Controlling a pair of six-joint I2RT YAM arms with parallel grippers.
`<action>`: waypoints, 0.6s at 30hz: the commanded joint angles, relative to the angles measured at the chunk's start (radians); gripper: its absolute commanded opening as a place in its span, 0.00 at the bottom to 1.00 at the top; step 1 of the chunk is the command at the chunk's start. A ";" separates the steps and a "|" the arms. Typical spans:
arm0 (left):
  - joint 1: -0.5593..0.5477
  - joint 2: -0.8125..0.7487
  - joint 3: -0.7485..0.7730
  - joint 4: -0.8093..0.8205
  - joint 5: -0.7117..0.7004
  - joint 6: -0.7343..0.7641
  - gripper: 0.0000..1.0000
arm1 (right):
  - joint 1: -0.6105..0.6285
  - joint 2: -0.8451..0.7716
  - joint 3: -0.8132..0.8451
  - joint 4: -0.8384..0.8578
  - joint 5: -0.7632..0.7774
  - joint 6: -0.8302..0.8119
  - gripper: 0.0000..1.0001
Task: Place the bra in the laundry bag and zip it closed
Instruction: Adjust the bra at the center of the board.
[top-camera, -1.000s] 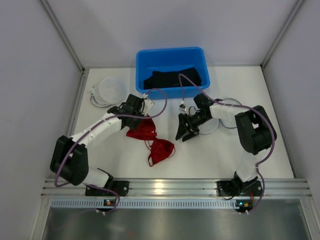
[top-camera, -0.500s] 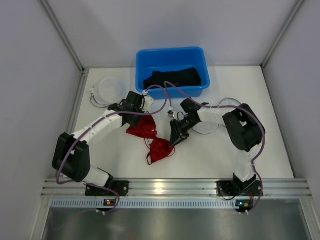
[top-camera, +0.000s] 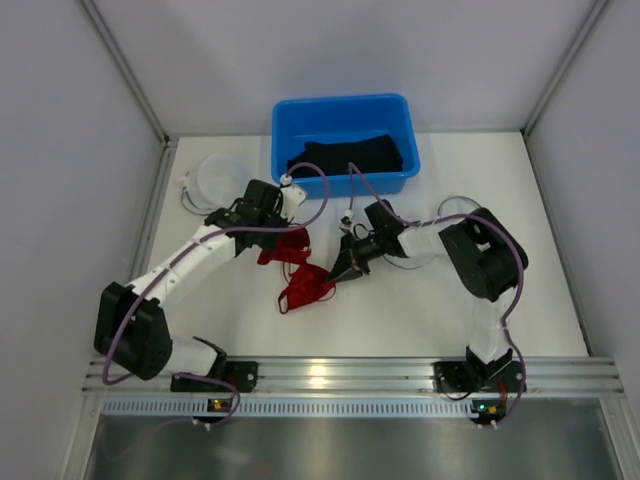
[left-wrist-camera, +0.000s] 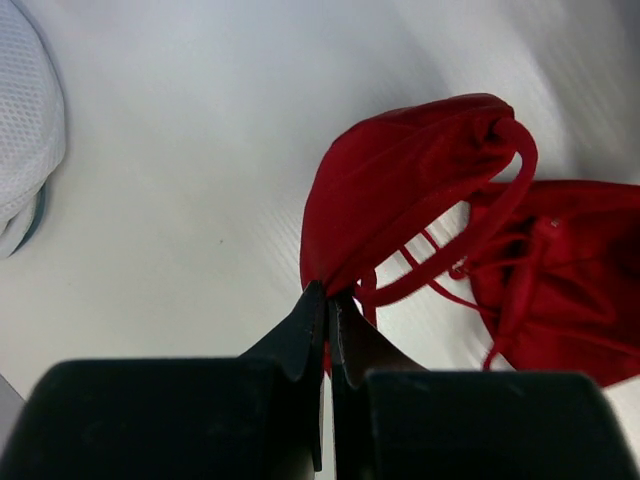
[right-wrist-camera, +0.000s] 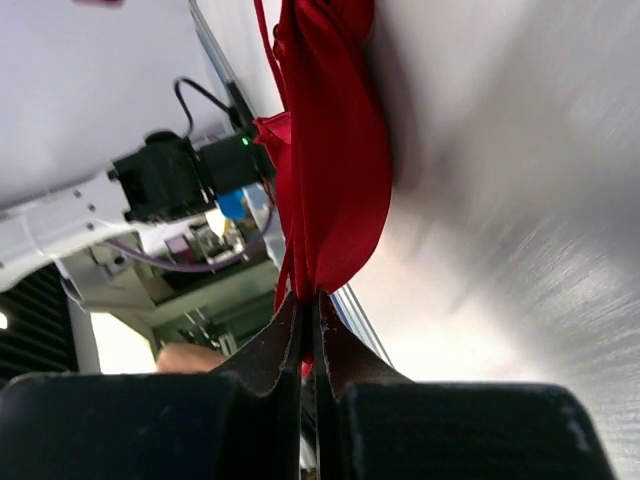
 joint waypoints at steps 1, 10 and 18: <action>-0.004 -0.076 0.000 0.021 0.072 -0.021 0.00 | -0.022 -0.008 -0.018 0.284 0.037 0.216 0.00; -0.076 -0.148 -0.112 0.014 0.264 -0.009 0.00 | -0.025 0.021 -0.027 0.359 0.109 0.280 0.00; -0.125 -0.039 -0.148 0.027 0.375 -0.014 0.00 | -0.030 0.030 -0.036 0.363 0.111 0.265 0.00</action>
